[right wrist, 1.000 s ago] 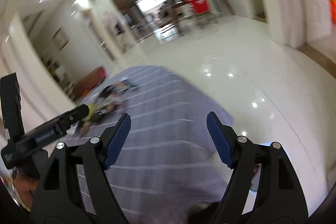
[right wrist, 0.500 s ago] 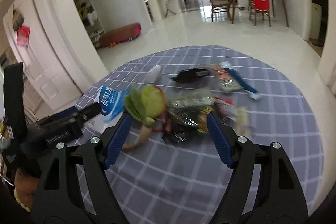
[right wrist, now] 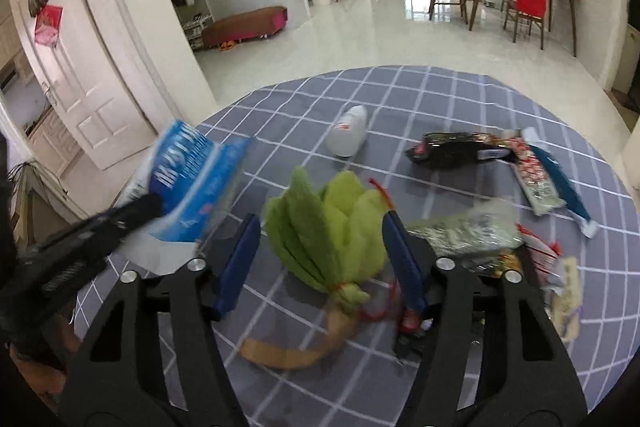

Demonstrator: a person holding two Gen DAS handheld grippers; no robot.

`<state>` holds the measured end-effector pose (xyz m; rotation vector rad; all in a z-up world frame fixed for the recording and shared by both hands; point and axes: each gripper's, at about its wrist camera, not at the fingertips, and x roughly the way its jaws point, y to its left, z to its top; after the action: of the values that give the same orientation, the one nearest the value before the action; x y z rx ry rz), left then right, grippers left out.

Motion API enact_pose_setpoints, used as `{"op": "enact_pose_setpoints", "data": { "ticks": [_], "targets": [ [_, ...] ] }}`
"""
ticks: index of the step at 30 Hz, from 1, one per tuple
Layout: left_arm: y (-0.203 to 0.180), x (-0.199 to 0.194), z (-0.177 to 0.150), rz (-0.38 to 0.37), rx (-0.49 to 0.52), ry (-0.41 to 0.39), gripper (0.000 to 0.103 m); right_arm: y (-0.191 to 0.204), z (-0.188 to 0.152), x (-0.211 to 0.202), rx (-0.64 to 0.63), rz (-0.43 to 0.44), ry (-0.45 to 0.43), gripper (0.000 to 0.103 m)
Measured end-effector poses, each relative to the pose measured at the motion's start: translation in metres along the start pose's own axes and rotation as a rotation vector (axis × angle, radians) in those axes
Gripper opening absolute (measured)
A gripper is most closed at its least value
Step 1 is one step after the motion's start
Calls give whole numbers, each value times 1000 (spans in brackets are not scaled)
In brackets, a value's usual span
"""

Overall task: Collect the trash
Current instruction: 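Grasp the green leaves with the right gripper while the left gripper grasps the toothpaste box, then carry the leaves and toothpaste box over the blue bucket and open both grippers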

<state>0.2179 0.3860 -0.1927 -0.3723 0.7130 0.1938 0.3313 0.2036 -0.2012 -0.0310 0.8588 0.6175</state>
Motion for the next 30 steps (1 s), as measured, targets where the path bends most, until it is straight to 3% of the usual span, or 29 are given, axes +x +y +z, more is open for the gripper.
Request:
{"op": "enact_pose_setpoints", "data": {
  "ticks": [1, 3, 5, 13, 19, 26, 29, 30],
  "targets": [
    [0, -3, 0, 12, 8, -7, 13, 0, 1, 4, 2, 1, 12, 26],
    [0, -9, 2, 11, 9, -15, 13, 3, 2, 2, -16, -1, 7, 19],
    [-3, -18, 4, -3, 7, -30, 13, 5, 4, -12, -16, 32, -17, 4],
    [-48, -68, 11, -68, 52, -112, 13, -11, 4, -109, 56, 115, -178, 4],
    [-104, -101, -2, -149, 133, -139, 13, -47, -20, -194, 119, 106, -303, 4],
    [-209, -114, -45, -295, 281, -83, 13, -129, -83, -283, 242, -18, -406, 4],
    [-265, -110, -72, -370, 360, -29, 13, -170, -120, -314, 313, -110, -425, 4],
    [-281, -107, -80, -392, 383, -10, 13, -184, -137, -325, 334, -176, -431, 4]
  ]
}}
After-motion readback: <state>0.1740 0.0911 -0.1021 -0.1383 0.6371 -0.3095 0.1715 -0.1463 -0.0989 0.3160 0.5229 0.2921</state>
